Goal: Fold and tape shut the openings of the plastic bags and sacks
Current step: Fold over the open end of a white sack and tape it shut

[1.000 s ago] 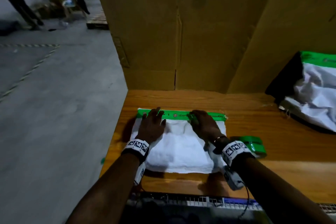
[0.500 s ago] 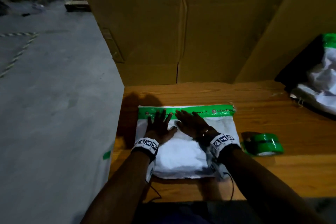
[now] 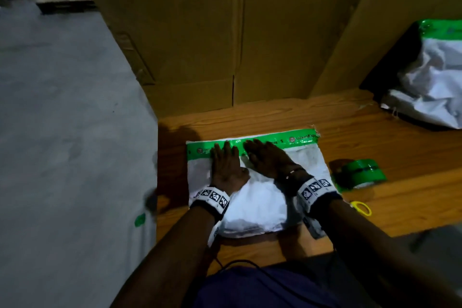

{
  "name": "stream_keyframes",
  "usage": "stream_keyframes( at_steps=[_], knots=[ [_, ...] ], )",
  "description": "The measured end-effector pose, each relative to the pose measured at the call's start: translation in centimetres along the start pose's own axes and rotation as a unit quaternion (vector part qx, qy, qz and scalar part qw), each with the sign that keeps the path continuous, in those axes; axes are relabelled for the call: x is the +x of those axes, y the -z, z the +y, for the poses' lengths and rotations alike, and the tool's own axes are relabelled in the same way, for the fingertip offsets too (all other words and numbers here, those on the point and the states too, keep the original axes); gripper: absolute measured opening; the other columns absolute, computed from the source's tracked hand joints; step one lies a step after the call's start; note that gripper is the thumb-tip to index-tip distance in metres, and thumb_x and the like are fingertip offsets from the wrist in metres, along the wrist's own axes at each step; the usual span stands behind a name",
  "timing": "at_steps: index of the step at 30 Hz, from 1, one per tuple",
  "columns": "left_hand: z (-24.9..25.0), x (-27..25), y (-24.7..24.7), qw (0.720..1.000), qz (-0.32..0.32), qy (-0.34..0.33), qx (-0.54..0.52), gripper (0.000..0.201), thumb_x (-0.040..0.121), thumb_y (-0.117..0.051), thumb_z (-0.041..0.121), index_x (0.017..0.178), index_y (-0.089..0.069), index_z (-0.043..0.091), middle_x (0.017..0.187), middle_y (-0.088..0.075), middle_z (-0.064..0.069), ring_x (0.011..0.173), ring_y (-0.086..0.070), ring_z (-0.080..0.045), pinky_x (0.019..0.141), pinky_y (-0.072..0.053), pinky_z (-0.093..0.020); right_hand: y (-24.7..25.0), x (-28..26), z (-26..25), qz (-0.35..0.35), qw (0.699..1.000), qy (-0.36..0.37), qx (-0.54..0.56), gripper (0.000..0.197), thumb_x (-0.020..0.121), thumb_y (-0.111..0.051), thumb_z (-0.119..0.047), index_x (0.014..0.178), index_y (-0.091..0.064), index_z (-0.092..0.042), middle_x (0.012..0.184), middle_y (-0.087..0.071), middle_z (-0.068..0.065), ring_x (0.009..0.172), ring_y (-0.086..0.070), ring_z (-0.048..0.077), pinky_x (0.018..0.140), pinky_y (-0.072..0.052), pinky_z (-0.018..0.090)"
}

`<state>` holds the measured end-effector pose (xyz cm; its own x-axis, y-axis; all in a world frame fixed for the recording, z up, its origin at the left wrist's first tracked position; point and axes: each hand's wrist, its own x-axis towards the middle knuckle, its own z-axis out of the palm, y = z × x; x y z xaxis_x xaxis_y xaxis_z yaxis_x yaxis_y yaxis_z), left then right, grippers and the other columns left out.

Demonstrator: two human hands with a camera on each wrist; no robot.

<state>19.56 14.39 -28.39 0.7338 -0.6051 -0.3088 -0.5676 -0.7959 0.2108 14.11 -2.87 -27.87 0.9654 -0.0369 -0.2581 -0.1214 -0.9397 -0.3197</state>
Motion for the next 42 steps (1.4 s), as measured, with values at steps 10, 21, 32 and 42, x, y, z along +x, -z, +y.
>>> stream_keyframes(
  at_steps=[10, 21, 32, 42],
  knots=[
    [-5.3, 1.5, -0.4, 0.997, -0.02, -0.061, -0.052, 0.088, 0.084, -0.035, 0.063, 0.166, -0.013, 0.038, 0.174, 0.006, 0.015, 0.161, 0.006, -0.014, 0.124, 0.006, -0.063, 1.9, -5.6, 8.1, 0.031, 0.989, -0.138, 0.036, 0.07, 0.097, -0.02, -0.06, 0.162, -0.032, -0.039, 0.17, -0.024, -0.018, 0.159, -0.018, 0.008, 0.126, -0.01, 0.048],
    [-4.3, -1.1, 0.2, 0.992, 0.095, -0.051, -0.063, 0.084, 0.09, -0.027, 0.064, 0.164, -0.029, 0.026, 0.173, -0.019, -0.009, 0.159, -0.019, -0.032, 0.126, -0.012, -0.06, 4.6, -8.6, 7.8, 0.198, 0.97, -0.094, 0.102, 0.041, 0.089, -0.076, -0.028, 0.125, -0.074, -0.009, 0.135, -0.068, 0.017, 0.128, -0.063, 0.036, 0.103, -0.052, 0.039],
    [-3.5, -7.5, -0.4, 0.99, 0.004, 0.071, -0.121, 0.114, 0.055, -0.047, 0.101, 0.157, -0.022, 0.056, 0.168, -0.031, -0.003, 0.149, -0.033, -0.036, 0.113, -0.039, -0.062, 3.8, -11.4, 7.1, -0.027, 0.995, -0.009, 0.092, 0.095, 0.08, -0.062, -0.08, 0.159, -0.043, -0.03, 0.15, -0.058, 0.003, 0.128, -0.061, 0.024, 0.106, -0.048, 0.036],
    [0.7, -11.5, -1.5, 0.955, 0.185, 0.13, -0.194, 0.034, 0.083, -0.083, 0.031, 0.111, -0.074, 0.015, 0.122, -0.062, -0.016, 0.122, -0.057, -0.041, 0.095, -0.049, -0.056, 2.2, -12.0, 4.0, 0.149, 0.974, 0.029, 0.166, 0.027, 0.084, -0.08, -0.009, 0.111, -0.078, -0.012, 0.11, -0.077, 0.011, 0.101, -0.071, 0.034, 0.084, -0.051, 0.034]
  ],
)
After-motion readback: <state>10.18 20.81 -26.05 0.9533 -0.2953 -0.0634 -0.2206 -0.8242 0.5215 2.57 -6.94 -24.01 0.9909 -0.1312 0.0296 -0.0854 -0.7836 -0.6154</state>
